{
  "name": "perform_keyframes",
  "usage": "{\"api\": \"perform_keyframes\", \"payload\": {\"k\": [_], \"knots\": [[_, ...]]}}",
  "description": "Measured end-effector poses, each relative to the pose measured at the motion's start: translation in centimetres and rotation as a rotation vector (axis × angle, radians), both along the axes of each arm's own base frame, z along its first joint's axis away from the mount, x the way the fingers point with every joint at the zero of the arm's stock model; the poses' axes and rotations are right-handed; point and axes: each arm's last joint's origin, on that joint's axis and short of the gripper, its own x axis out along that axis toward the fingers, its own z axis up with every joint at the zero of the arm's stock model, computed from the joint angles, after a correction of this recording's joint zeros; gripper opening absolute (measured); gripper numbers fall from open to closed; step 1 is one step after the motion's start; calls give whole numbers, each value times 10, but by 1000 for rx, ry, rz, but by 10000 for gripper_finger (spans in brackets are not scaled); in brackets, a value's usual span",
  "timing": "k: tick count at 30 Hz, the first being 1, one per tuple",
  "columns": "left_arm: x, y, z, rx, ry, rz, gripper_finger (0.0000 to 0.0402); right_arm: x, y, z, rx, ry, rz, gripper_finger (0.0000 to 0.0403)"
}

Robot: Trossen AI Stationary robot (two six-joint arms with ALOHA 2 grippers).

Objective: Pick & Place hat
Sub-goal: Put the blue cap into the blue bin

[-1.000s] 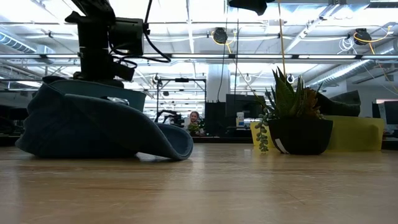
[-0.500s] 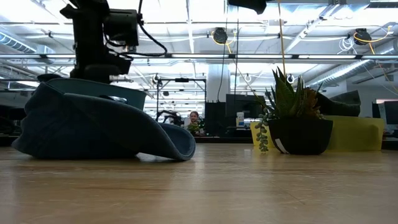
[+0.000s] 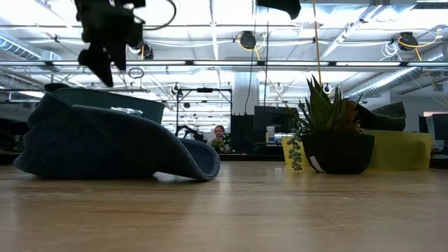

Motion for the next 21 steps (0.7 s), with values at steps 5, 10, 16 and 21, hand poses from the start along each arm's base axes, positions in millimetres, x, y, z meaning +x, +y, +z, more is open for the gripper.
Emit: {"api": "perform_keyframes", "payload": {"k": [5,10,16,21], "knots": [[-5,-4,36,-79,-162,-13,351,0,0,-1,133,-4,-22,236],[-14,-9,77,-97,-324,-33,351,-1,1,-4,222,19,-35,236],[-29,-18,125,-58,-524,-52,351,-5,3,-8,439,57,-67,236],[-44,-29,157,-8,-641,-62,351,-13,19,-5,590,94,-12,252]]}}
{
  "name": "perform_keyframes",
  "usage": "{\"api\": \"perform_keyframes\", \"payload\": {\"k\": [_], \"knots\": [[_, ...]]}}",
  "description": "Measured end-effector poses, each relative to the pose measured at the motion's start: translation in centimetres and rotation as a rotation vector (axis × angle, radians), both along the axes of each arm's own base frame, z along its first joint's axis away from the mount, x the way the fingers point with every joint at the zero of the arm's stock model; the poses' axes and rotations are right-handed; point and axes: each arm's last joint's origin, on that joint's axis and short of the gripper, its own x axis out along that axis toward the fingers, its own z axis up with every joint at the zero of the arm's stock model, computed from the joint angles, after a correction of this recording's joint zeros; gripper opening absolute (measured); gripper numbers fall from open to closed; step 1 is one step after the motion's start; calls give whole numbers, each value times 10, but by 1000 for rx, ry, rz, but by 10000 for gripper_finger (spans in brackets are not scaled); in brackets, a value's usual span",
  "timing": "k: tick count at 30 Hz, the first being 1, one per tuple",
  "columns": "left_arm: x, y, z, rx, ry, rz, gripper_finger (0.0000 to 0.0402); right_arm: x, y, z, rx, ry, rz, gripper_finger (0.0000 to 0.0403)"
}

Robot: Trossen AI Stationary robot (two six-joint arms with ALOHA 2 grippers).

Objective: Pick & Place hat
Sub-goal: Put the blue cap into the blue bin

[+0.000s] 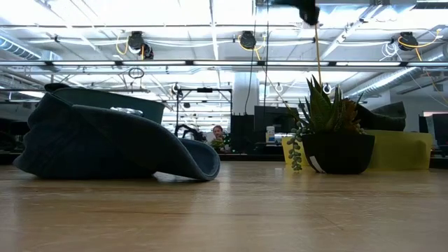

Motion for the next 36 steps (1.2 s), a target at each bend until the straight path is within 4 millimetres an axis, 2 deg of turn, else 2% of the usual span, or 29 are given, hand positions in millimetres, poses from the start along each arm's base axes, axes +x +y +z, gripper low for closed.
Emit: {"api": "perform_keyframes", "payload": {"k": [7,14,20,23,28,36], "knots": [[-10,-11,22,18,-120,-7,351,-4,36,6,239,-7,63,284],[-8,-18,28,1,-185,-14,351,-4,75,4,385,22,-14,285],[-8,-18,28,3,-190,23,351,-7,95,-1,414,28,-164,284],[-8,-18,29,-1,-195,36,351,-1,100,-7,373,39,-231,284],[-7,-18,29,-14,-196,42,351,25,99,-29,294,111,-302,283],[-7,-20,28,-87,-194,-25,351,67,81,-71,211,279,-305,283]]}}
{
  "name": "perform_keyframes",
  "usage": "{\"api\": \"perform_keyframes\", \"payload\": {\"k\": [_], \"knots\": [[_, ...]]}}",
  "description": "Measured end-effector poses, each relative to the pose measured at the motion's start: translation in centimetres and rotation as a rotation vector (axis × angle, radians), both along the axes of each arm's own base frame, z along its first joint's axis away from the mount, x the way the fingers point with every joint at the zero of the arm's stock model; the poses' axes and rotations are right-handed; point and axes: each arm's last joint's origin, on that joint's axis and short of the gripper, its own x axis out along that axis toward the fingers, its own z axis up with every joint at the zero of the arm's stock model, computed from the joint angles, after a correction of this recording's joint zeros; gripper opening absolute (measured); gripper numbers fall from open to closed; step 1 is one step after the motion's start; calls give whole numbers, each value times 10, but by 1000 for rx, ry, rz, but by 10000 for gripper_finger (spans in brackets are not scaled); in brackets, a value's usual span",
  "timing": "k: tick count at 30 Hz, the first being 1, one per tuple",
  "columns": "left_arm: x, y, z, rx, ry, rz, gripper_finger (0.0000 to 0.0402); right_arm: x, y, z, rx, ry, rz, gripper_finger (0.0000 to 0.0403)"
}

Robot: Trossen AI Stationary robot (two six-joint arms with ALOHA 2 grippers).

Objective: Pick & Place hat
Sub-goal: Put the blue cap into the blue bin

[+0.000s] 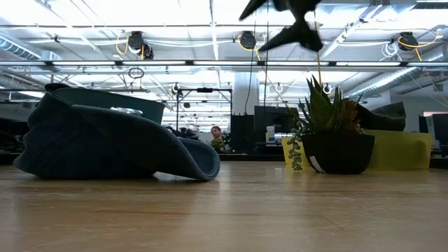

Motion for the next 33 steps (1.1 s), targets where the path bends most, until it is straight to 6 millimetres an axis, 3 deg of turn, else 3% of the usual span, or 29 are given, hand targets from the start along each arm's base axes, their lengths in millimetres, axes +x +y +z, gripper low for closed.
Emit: {"api": "perform_keyframes", "payload": {"k": [8,14,33], "knots": [[1,-2,-1,-39,11,-53,351,33,-24,-39,7,113,98,283],[1,-2,-2,-48,19,-50,351,48,-32,-57,-23,131,147,283],[1,-2,-2,-76,25,-45,351,83,-30,-117,15,183,279,283]]}}
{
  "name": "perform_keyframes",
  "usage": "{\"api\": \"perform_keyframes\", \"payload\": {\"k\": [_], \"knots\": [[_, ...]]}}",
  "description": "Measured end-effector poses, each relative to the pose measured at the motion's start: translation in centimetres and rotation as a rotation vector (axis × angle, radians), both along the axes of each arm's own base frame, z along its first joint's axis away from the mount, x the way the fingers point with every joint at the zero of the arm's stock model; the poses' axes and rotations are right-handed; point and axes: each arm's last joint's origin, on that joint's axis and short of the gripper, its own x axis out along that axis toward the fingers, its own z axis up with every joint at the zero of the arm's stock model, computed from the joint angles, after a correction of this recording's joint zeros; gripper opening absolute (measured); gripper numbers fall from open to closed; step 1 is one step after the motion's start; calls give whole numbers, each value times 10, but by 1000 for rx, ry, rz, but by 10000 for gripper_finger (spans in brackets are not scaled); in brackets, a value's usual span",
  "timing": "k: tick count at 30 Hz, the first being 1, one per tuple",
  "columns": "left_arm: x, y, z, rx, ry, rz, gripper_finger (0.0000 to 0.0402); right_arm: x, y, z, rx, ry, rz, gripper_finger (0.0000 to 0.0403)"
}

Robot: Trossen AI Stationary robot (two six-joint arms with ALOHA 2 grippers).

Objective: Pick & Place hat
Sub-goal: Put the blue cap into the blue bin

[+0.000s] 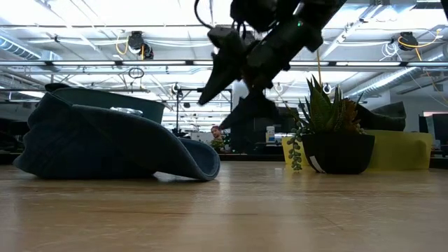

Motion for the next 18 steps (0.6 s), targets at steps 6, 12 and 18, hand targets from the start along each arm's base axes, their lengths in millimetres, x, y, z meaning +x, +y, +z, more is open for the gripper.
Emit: {"api": "perform_keyframes", "payload": {"k": [6,12,18], "knots": [[0,0,0,0,0,-1,351,9,1,-19,-44,1,45,283],[0,0,0,1,-1,-1,351,16,5,-37,-29,0,121,283],[0,0,0,6,-1,-3,351,19,20,-49,-36,11,187,283]]}}
